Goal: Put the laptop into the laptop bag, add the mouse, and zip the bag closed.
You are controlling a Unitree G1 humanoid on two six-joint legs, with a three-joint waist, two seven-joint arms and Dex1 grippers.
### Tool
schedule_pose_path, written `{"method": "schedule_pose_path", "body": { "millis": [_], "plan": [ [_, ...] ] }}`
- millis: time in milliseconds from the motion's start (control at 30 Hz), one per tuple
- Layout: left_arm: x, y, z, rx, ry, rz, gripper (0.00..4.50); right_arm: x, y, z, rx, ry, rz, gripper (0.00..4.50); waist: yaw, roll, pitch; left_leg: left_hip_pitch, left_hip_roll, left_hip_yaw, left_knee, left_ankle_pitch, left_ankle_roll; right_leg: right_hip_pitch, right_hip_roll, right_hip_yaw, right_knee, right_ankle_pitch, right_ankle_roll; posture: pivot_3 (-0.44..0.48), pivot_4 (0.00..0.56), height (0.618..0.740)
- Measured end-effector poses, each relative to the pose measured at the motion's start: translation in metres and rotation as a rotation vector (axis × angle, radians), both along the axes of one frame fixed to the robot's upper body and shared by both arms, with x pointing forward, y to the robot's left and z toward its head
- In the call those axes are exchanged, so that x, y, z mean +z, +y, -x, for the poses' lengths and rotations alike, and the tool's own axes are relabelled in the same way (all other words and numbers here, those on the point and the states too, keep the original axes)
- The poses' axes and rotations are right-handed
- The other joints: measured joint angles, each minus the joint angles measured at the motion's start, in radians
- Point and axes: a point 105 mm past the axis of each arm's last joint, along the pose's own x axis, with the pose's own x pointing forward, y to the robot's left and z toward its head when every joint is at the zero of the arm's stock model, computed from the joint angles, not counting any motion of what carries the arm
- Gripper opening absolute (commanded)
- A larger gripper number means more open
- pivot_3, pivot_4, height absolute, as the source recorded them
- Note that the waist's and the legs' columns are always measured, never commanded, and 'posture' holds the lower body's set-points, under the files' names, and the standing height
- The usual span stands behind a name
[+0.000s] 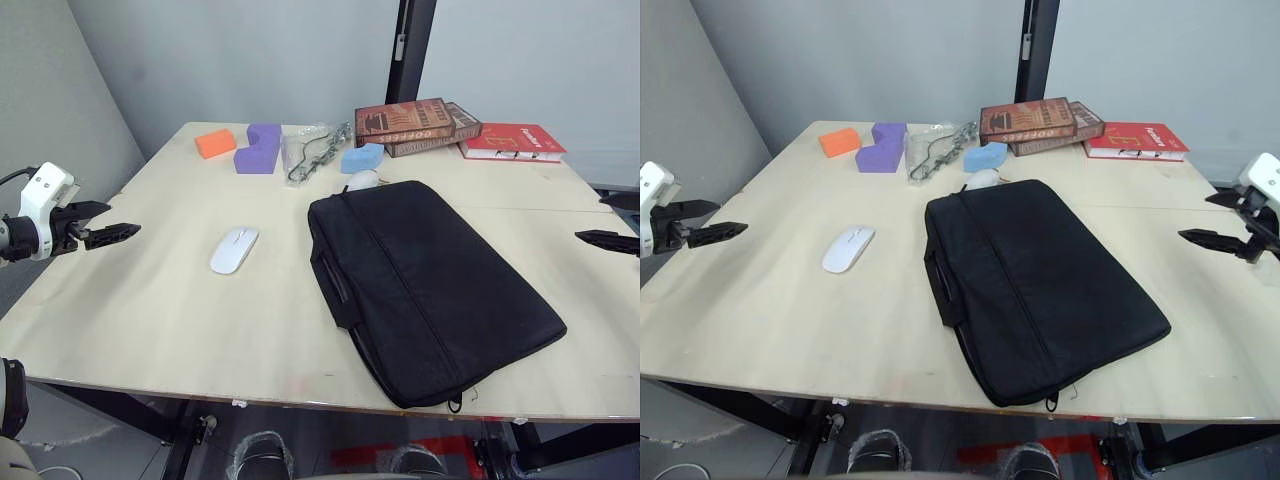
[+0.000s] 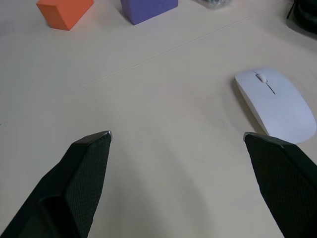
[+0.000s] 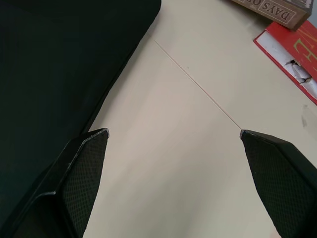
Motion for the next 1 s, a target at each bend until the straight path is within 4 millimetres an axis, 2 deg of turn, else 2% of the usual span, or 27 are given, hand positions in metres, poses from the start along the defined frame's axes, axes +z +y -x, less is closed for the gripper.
{"method": "schedule_pose_path", "body": {
  "millis": [100, 167, 233, 333, 467, 633, 733, 833, 933, 1000],
  "plan": [
    [0.000, 0.001, 0.001, 0.004, -0.010, 0.000, 4.50, 0.000, 0.015, -0.005, 0.052, -0.009, -0.048, 4.45, -0.001, 0.000, 0.000, 0.000, 0.000, 0.000, 0.000, 0.000, 0.000, 0.000, 0.000, 0.000, 0.000, 0.000, 0.000, 0.000, 0.150, 0.734],
    [-0.003, 0.003, 0.003, 0.015, -0.012, 0.005, 4.50, 0.002, 0.034, -0.010, 0.126, -0.020, -0.102, 4.45, -0.004, 0.000, 0.000, 0.000, 0.000, 0.000, 0.000, 0.000, 0.000, 0.000, 0.000, 0.000, 0.001, 0.000, 0.000, 0.000, 0.150, 0.734],
    [-0.007, 0.002, 0.004, 0.016, -0.017, 0.016, 4.50, 0.008, 0.057, -0.014, 0.202, -0.037, -0.177, 4.45, -0.004, 0.000, 0.000, 0.001, 0.000, 0.000, 0.000, 0.000, 0.000, 0.000, 0.000, 0.000, 0.002, 0.000, 0.000, 0.000, 0.150, 0.734],
    [-0.017, -0.002, 0.006, 0.028, -0.021, 0.036, 4.50, 0.028, 0.103, -0.016, 0.351, -0.062, -0.302, 4.45, -0.001, 0.000, 0.000, 0.001, 0.001, 0.000, 0.000, 0.000, 0.000, 0.000, 0.000, 0.000, 0.003, 0.000, -0.001, 0.000, 0.150, 0.734],
    [-0.031, -0.006, 0.012, 0.051, -0.023, 0.073, 4.50, 0.043, 0.172, -0.001, 0.591, -0.057, -0.459, 4.45, 0.003, 0.000, 0.000, 0.001, 0.001, -0.001, 0.000, 0.000, 0.000, -0.001, 0.001, -0.001, 0.004, -0.001, -0.003, 0.000, 0.150, 0.734],
    [-0.042, -0.013, 0.023, 0.089, -0.036, 0.108, 4.50, 0.048, 0.229, 0.022, 0.770, -0.042, -0.533, 4.45, 0.011, 0.000, 0.000, 0.001, 0.001, -0.002, 0.000, 0.000, -0.001, 0.000, 0.001, -0.001, 0.004, -0.002, -0.004, 0.000, 0.150, 0.734],
    [-0.048, -0.027, 0.026, 0.098, -0.049, 0.139, 4.50, 0.047, 0.242, 0.026, 0.790, -0.043, -0.537, 4.45, 0.013, 0.000, 0.000, 0.001, 0.000, -0.002, 0.001, 0.000, -0.001, 0.001, 0.000, -0.001, 0.004, -0.002, -0.004, 0.000, 0.150, 0.734],
    [-0.051, -0.053, 0.027, 0.078, -0.083, 0.167, 4.50, 0.040, 0.249, 0.025, 0.781, -0.025, -0.528, 4.45, 0.010, 0.000, 0.000, 0.001, 0.001, -0.002, 0.001, 0.000, -0.001, 0.000, 0.000, -0.001, 0.005, -0.002, -0.004, 0.000, 0.150, 0.734],
    [-0.055, -0.079, 0.022, 0.052, -0.112, 0.210, 4.50, 0.038, 0.252, 0.024, 0.772, -0.022, -0.539, 4.45, 0.008, 0.000, 0.000, 0.002, 0.001, -0.002, 0.001, 0.000, -0.001, 0.000, 0.000, -0.001, 0.006, -0.002, -0.004, 0.000, 0.150, 0.734],
    [-0.058, -0.088, 0.017, 0.058, -0.108, 0.219, 4.50, 0.035, 0.254, 0.024, 0.771, -0.014, -0.534, 4.45, 0.004, 0.000, 0.000, 0.001, 0.001, -0.002, 0.001, 0.000, -0.002, 0.000, 0.001, -0.001, 0.006, -0.002, -0.004, 0.000, 0.150, 0.734]
  ]
}}
